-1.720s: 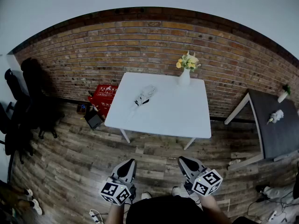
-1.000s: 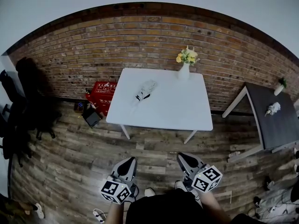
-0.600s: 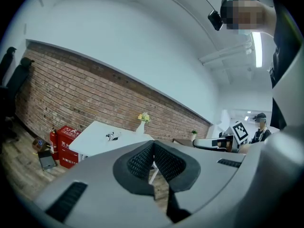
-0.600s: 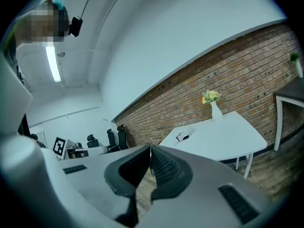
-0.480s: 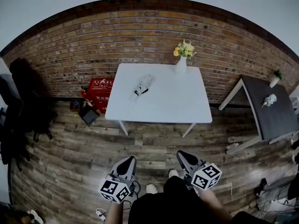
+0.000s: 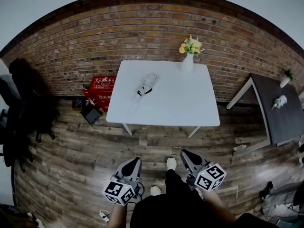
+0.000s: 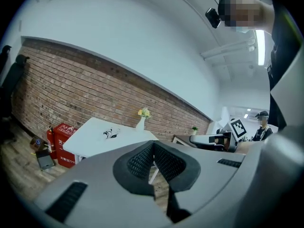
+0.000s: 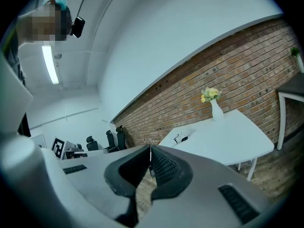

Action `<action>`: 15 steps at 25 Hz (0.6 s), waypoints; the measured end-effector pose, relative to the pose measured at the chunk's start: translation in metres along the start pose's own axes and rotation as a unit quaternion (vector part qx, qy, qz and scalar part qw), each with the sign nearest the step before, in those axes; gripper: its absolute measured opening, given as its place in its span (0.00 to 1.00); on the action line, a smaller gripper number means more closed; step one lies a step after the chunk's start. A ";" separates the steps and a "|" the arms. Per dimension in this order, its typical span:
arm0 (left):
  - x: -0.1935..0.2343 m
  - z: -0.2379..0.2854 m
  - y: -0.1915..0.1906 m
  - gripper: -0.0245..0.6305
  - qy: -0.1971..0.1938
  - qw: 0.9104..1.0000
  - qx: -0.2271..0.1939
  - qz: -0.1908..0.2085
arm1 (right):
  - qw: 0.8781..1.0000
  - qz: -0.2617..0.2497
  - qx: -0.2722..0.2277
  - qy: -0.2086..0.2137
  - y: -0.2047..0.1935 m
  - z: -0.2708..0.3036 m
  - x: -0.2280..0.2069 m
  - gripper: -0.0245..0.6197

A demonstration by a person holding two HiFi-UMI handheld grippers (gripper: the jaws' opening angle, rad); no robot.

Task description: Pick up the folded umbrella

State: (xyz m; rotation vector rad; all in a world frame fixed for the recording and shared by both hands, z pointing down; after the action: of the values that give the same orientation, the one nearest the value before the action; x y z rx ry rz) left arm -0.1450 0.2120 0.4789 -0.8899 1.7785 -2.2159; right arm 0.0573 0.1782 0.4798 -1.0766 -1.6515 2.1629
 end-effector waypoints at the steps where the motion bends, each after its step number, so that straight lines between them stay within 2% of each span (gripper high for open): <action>1: 0.003 0.006 0.001 0.06 0.002 1.000 0.003 0.000 | 1.000 0.000 0.002 0.004 0.002 0.007 -0.005 0.07; 9: 0.020 0.089 0.022 0.06 0.002 1.000 0.003 0.004 | 0.999 -0.004 0.011 0.037 0.032 0.068 -0.057 0.07; 15: 0.023 0.150 0.036 0.06 0.006 1.000 0.003 0.003 | 0.995 -0.029 0.033 0.085 0.055 0.109 -0.092 0.07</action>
State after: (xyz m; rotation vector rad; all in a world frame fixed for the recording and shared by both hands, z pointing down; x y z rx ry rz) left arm -0.0907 0.0658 0.4705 -0.8701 1.7762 -2.2267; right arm 0.0653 0.0253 0.4795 -1.1447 -1.5079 2.0146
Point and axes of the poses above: the fingertips, and each gripper's own axes: z forward along the fingers, x to its left, y out of its top, the point moved 2 cm from there along -z, backward along the fingers, and after that the axes turned 6 degrees about -x, right-handed, at the moved point
